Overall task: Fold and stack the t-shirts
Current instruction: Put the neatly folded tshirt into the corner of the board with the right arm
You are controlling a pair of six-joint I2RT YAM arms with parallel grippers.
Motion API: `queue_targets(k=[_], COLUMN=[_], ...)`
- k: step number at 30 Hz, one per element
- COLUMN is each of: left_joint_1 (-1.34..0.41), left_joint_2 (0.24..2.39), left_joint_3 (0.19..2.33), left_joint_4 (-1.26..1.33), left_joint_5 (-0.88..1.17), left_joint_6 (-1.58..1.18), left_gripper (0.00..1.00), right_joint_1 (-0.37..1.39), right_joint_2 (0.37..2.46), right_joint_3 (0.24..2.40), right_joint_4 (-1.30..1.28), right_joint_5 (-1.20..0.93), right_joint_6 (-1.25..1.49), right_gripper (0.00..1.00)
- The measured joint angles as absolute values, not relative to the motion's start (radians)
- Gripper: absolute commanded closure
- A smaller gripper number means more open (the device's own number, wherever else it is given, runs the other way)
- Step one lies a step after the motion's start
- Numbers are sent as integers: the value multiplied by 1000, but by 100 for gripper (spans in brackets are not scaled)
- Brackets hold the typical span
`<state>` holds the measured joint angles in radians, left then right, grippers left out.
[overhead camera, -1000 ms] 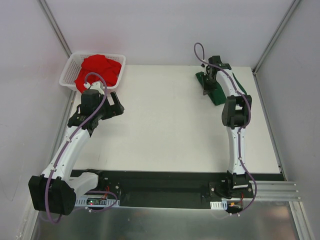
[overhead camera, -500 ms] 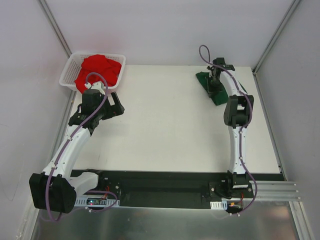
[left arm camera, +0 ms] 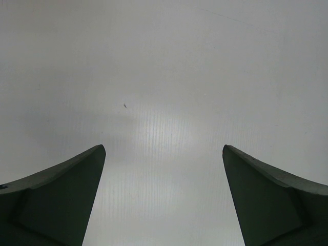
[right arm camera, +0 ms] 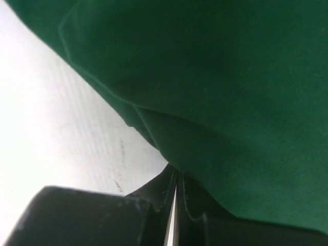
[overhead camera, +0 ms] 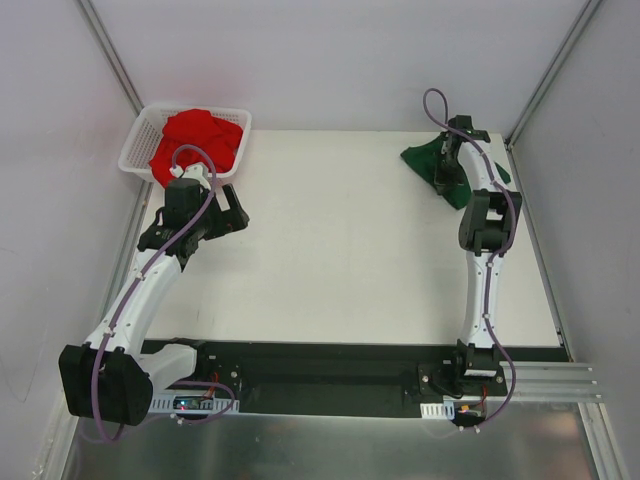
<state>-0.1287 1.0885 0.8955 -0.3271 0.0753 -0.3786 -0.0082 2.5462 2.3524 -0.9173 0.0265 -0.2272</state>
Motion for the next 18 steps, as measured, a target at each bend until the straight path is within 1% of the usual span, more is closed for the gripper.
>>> queue_targets(k=[12, 18], left_joint_1=[-129, -129], left_joint_2=[1089, 1085], left_joint_3=[896, 896], left_joint_4=[-327, -327], left_joint_5=[75, 78], left_joint_6=[-379, -379], left_gripper=[1, 1], right_joint_1=[-95, -88], right_joint_2=[2544, 2432], right_joint_3=[2345, 2151], right_joint_4=[-910, -820], right_joint_5=[46, 61], right_joint_6=[-193, -169], right_gripper=[99, 99])
